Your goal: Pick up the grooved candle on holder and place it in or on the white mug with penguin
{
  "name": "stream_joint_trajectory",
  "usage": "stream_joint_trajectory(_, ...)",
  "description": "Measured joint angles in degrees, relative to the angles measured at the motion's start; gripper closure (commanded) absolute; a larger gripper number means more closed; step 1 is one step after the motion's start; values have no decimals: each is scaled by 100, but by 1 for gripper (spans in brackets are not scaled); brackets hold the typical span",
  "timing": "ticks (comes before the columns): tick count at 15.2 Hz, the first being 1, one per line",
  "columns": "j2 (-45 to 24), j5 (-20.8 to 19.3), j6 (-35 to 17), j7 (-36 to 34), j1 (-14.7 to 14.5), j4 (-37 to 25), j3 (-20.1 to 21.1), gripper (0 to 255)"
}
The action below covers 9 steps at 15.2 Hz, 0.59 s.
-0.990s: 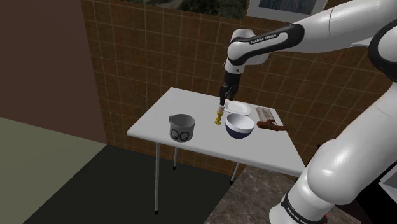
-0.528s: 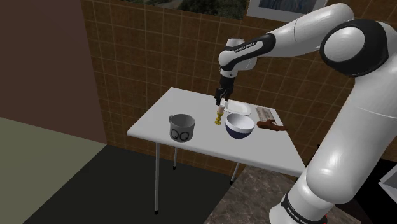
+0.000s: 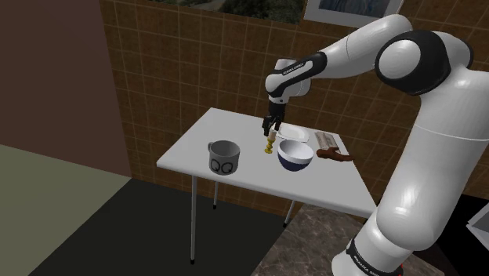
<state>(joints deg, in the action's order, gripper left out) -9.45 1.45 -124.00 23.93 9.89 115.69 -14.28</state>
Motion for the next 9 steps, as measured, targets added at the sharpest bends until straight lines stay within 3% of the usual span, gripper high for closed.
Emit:
stream_joint_trajectory(7,-46,16,-118,22,10,71,-2,0)
stream_joint_trajectory(8,-46,16,-118,22,10,71,-2,255)
stream_joint_trajectory(9,-46,16,-118,22,10,71,-2,255)
